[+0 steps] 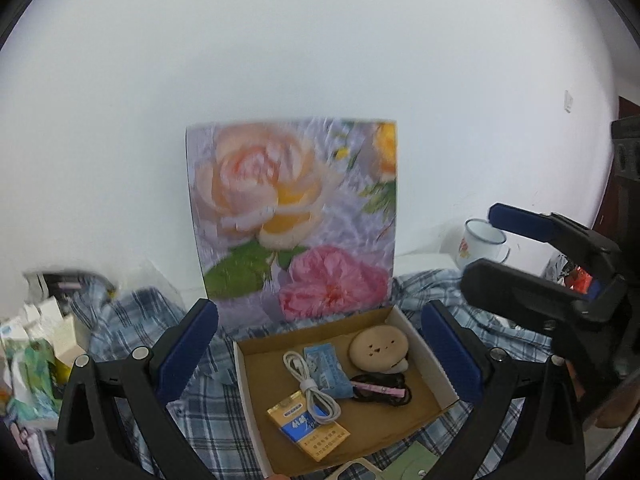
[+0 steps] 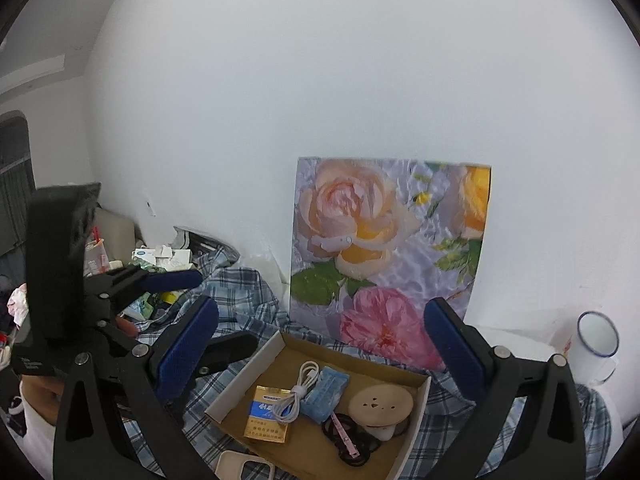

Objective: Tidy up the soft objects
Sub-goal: 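Withdraw both grippers upward from the box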

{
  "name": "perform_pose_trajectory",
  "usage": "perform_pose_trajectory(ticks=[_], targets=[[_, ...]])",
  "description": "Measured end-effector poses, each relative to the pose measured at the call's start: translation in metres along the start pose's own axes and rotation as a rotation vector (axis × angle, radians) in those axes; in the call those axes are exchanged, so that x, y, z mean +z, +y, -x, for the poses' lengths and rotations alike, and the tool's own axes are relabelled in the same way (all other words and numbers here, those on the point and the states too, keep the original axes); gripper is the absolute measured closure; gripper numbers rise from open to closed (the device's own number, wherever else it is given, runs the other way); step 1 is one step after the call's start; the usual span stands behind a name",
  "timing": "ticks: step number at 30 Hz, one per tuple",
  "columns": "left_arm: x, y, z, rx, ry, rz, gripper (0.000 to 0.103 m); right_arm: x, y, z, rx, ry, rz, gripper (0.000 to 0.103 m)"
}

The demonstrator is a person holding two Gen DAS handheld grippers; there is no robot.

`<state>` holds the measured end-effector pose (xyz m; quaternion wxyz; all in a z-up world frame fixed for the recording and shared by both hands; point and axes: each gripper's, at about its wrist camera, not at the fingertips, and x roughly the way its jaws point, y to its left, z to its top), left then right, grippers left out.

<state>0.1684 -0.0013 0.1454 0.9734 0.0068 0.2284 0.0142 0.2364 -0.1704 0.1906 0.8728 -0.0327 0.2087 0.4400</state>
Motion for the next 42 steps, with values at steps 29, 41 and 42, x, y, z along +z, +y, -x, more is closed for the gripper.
perform_pose_trajectory(ticks=[29, 41, 42], targets=[[-0.042, -0.021, 0.104, -0.043, -0.035, 0.09, 0.0, -0.045, 0.036, 0.113, -0.015, -0.007, -0.023, 0.0], [-0.089, -0.026, 0.086, -0.034, 0.09, 0.105, 0.0, -0.102, 0.043, 0.094, 0.034, 0.11, -0.059, 0.0], [-0.093, -0.025, 0.084, -0.035, 0.101, 0.109, 0.0, -0.107, 0.043, 0.092, 0.036, 0.122, -0.063, 0.0]])
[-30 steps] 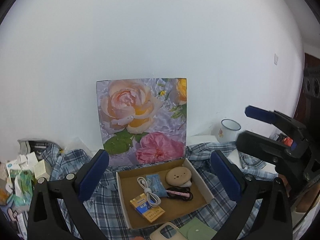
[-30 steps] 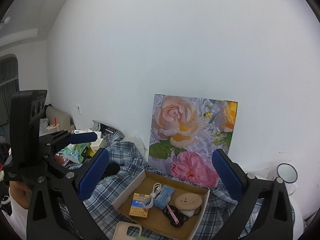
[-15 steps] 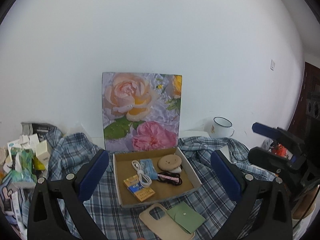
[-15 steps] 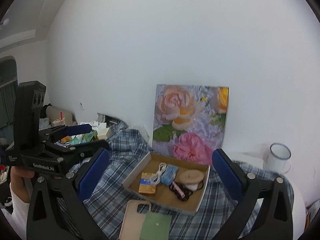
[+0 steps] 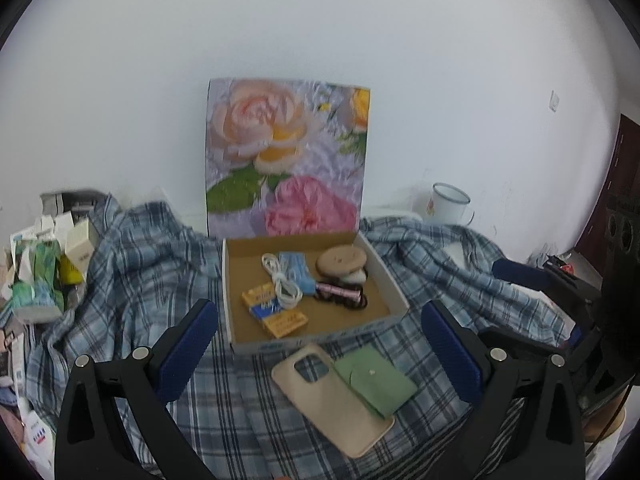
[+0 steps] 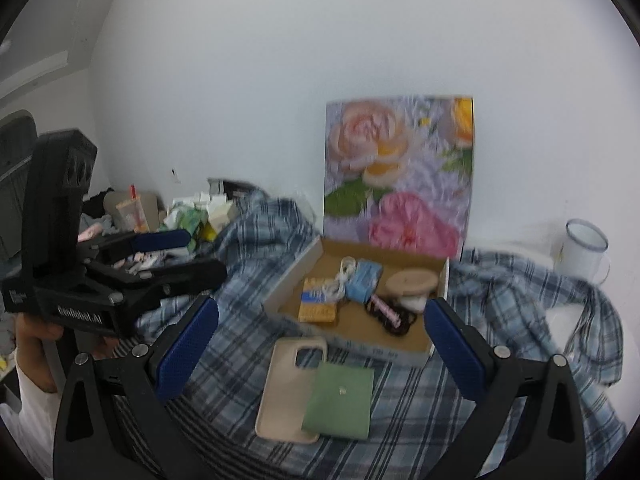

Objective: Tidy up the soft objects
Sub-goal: 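Withdraw both grippers upward from the box, then move both grippers down toward the beige phone case and green wallet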

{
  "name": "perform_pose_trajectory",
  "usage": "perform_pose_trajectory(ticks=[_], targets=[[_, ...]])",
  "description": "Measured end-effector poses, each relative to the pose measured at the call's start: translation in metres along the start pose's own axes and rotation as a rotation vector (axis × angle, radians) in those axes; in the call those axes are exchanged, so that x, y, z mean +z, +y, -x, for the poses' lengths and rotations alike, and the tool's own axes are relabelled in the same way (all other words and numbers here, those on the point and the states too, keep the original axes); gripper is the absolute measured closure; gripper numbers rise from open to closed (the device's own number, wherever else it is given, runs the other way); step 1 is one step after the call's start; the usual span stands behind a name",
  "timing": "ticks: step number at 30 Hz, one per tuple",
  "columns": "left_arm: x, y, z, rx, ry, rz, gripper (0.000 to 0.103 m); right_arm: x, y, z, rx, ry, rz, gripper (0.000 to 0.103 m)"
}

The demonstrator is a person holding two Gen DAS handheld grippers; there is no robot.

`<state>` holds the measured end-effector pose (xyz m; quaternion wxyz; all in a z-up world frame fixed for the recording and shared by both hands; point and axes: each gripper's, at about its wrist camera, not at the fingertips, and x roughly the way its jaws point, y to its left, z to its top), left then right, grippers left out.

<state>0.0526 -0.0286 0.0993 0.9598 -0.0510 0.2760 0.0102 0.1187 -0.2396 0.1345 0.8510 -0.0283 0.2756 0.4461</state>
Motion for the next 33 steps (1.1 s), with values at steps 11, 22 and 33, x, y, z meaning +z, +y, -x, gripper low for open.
perform_pose_trajectory(ticks=[11, 22, 33], targets=[[-0.037, 0.021, -0.034, 0.004, 0.116, 0.066, 0.0, -0.05, -0.012, -0.044, 0.025, 0.151, -0.055, 0.0], [-0.059, 0.036, -0.062, -0.01, 0.201, 0.104, 0.0, -0.078, -0.024, -0.083, 0.027, 0.252, -0.092, 0.0], [-0.084, 0.034, -0.094, -0.001, 0.315, 0.041, 0.0, -0.092, -0.031, -0.103, 0.022, 0.327, -0.112, 0.0]])
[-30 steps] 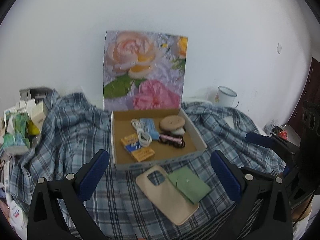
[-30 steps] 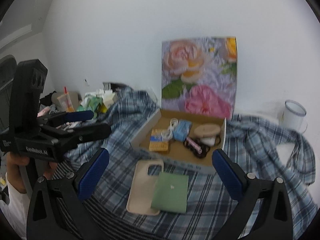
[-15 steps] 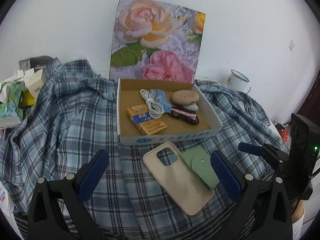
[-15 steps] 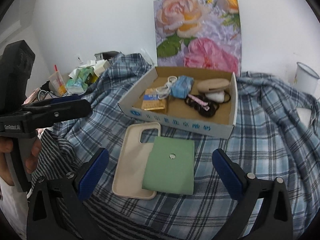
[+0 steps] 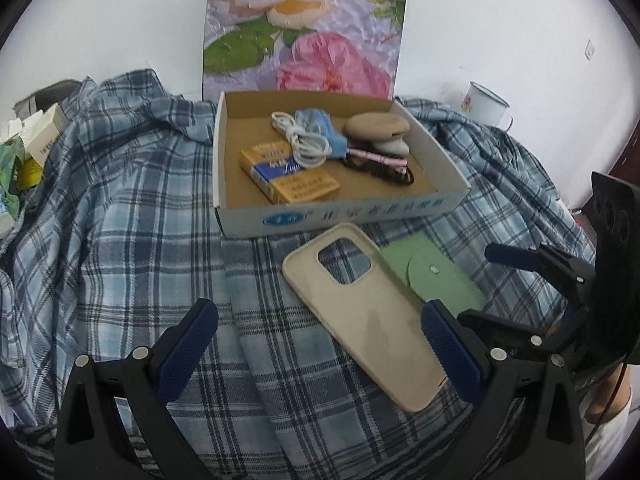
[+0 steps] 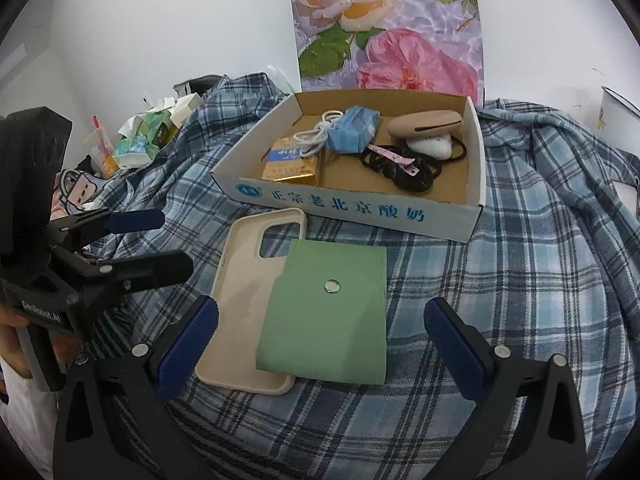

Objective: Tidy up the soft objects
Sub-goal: 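Move both grippers down toward the beige phone case and green wallet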

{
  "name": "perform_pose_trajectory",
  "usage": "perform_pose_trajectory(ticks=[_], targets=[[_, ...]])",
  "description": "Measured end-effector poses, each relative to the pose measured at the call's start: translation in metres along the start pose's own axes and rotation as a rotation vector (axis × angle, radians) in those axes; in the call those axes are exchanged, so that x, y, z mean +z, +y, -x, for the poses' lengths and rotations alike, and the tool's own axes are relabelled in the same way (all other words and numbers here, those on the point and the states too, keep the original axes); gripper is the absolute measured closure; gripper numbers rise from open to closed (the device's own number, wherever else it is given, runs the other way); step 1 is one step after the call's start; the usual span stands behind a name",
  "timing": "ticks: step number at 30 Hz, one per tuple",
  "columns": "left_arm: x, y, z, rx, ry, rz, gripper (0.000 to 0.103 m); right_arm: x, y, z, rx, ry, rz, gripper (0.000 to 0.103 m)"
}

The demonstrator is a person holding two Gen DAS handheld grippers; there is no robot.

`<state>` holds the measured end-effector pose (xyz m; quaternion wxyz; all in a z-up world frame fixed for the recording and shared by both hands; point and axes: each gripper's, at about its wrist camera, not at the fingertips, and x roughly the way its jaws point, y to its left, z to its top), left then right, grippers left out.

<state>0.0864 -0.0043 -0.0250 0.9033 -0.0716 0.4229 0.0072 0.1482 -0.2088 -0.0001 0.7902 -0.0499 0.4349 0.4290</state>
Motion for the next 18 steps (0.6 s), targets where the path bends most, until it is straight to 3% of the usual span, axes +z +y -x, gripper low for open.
perform_pose_trajectory(ticks=[5, 8, 14, 18], targets=[[-0.004, 0.004, -0.012, 0.009, 0.033, -0.006, 0.0, -0.003, -0.003, -0.013, 0.008, 0.047, -0.011, 0.001], [-0.005, 0.006, -0.018, -0.002, 0.056, -0.001, 0.0, -0.004, -0.005, -0.017, 0.021, 0.061, -0.02, 0.008], [-0.005, 0.008, -0.025, -0.019, 0.078, 0.009, 0.0, -0.006, 0.0, -0.02, -0.006, 0.072, 0.011, 0.011], [-0.006, 0.006, -0.024, -0.018, 0.079, 0.01, 0.0, -0.005, 0.007, -0.022, -0.04, 0.078, 0.044, 0.023]])
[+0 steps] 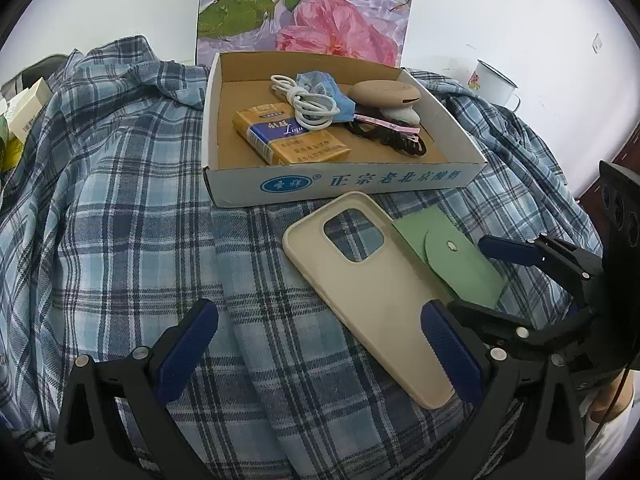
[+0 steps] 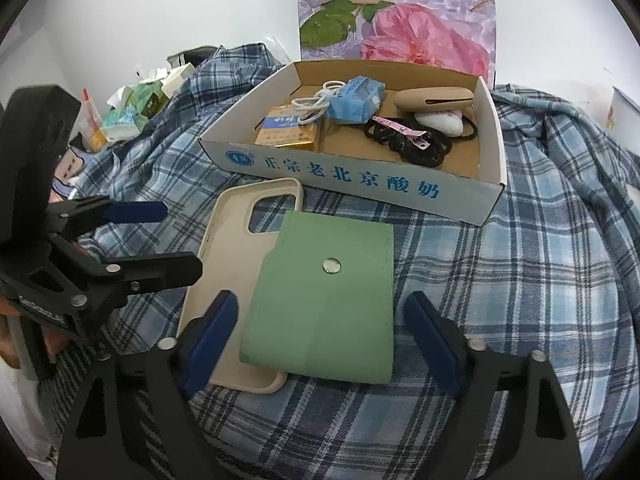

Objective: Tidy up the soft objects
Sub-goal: 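Move both grippers down toward the beige phone case and green wallet, then grasp the beige phone case with the left gripper while the right gripper grasps the green wallet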

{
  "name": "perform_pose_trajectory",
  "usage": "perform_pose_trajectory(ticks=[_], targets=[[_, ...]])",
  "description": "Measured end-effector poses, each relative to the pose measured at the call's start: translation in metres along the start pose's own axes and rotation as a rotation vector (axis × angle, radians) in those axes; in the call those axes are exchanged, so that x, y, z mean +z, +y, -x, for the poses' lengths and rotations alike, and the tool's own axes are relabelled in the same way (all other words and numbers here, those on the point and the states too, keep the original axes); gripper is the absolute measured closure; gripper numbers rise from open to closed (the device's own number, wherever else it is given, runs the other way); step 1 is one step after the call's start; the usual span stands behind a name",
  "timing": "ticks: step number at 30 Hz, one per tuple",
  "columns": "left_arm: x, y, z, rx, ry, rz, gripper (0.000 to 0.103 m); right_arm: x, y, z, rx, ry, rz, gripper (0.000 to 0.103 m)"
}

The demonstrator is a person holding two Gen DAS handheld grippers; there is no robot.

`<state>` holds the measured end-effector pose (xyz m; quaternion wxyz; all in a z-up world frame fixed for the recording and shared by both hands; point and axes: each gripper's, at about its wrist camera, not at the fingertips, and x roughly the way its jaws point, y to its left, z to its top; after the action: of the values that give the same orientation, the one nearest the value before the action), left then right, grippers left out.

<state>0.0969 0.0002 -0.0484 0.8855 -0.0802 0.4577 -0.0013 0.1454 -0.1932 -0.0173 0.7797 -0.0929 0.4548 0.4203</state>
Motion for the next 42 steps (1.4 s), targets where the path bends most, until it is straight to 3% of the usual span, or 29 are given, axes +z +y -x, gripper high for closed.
perform_pose_trajectory(ticks=[4, 11, 15, 20, 25, 33, 39, 42], targets=[[-0.002, -0.003, 0.002, 0.006, 0.005, -0.002, 0.0, 0.0, -0.004, 0.003, 0.016, -0.013, -0.014, 0.032], [-0.006, -0.008, 0.008, 0.006, 0.012, -0.004, 0.0, 0.0, -0.002, 0.018, 0.034, -0.063, 0.002, 0.032], [-0.007, -0.015, 0.008, -0.005, 0.02, -0.005, 0.0, -0.001, -0.004, 0.03, -0.008, -0.079, 0.033, 0.032], [-0.008, -0.031, 0.005, -0.082, 0.034, 0.03, 0.0, -0.008, -0.024, 0.046, -0.075, -0.087, 0.029, 0.032], [-0.006, -0.044, -0.004, -0.123, 0.053, 0.093, 0.0, -0.012, -0.046, 0.046, -0.048, -0.082, -0.038, 0.032], [-0.005, -0.057, -0.017, -0.062, 0.07, 0.084, 0.0, -0.016, -0.041, 0.024, -0.099, 0.013, -0.01, 0.032], [-0.004, -0.061, -0.023, -0.004, 0.065, 0.083, 0.0, -0.016, -0.031, 0.021, -0.157, 0.026, 0.039, 0.032], [-0.005, -0.062, -0.023, 0.007, 0.053, 0.09, 0.0, -0.018, -0.036, 0.024, -0.139, 0.008, 0.023, 0.033]])
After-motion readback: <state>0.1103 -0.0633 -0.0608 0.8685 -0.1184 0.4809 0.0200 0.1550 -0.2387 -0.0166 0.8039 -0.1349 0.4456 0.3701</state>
